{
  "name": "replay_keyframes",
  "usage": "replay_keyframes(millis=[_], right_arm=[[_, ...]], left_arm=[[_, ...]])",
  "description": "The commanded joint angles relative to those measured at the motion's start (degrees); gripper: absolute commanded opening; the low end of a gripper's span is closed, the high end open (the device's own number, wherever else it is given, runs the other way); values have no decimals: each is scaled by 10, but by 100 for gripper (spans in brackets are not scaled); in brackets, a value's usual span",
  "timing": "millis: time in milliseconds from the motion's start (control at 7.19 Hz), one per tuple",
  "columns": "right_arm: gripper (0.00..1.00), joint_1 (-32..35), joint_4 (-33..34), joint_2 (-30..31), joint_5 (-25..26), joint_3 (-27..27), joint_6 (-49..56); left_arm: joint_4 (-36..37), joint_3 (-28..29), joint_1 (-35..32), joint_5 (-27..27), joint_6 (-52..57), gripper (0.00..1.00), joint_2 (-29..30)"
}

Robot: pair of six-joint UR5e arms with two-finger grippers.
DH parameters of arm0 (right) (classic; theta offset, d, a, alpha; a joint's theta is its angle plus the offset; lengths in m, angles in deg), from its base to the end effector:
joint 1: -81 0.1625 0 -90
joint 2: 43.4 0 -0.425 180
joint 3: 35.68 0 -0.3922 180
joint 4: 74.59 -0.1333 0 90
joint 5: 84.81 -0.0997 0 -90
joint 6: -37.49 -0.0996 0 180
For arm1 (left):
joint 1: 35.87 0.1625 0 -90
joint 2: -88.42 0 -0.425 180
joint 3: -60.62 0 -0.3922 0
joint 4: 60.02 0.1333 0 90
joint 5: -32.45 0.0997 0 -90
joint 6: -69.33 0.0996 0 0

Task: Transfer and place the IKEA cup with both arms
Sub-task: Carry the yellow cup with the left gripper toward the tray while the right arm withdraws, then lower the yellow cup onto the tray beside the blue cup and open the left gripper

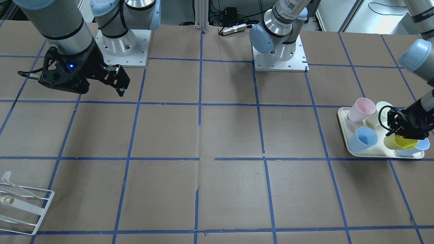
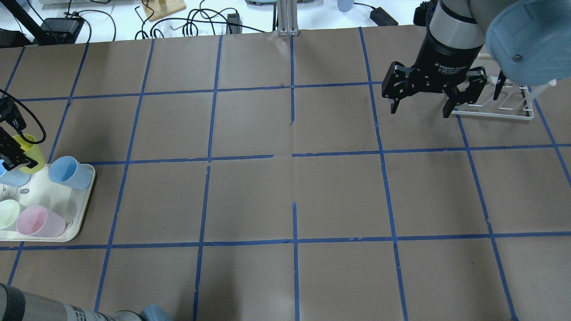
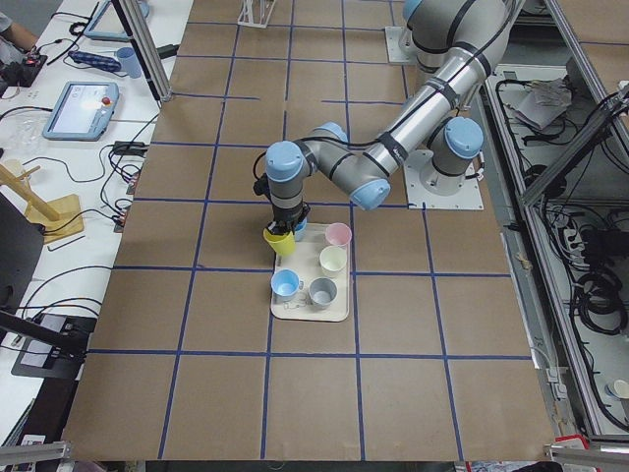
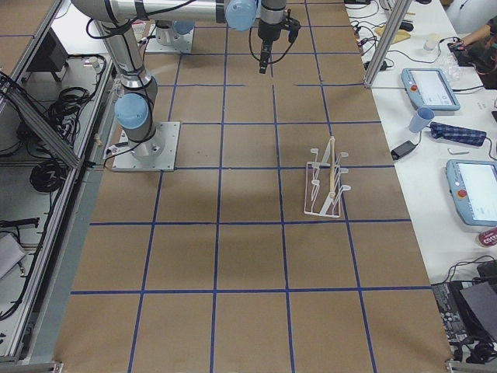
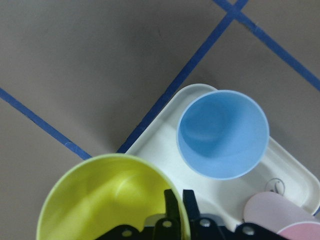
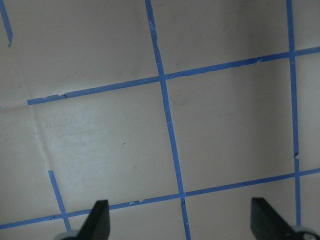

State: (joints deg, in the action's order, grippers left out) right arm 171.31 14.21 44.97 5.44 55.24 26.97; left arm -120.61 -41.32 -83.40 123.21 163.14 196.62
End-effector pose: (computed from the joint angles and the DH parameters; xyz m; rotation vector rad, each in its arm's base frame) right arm 0.1356 -0.4961 0.4640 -0.2782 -3.1170 -0.1013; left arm 0.2877 -0.5098 0.2685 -1.3580 -2.8252 -0.0267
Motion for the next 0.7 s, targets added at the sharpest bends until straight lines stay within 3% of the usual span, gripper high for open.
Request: replay_keyframes(millis=[0, 139, 278, 556], right_arm=[[100, 0, 10, 39, -3, 41, -23], [100, 2, 10, 61, -3, 63, -23], [100, 2, 25, 83, -4, 91, -22], [100, -2, 50, 92, -3, 102, -16]], left_arm=[[6, -7, 4, 4, 4, 0, 31], [3, -5, 4, 13, 4, 25, 37], [0, -2, 4, 47, -4, 99, 39], [-3, 3, 3, 51, -7, 100, 33]])
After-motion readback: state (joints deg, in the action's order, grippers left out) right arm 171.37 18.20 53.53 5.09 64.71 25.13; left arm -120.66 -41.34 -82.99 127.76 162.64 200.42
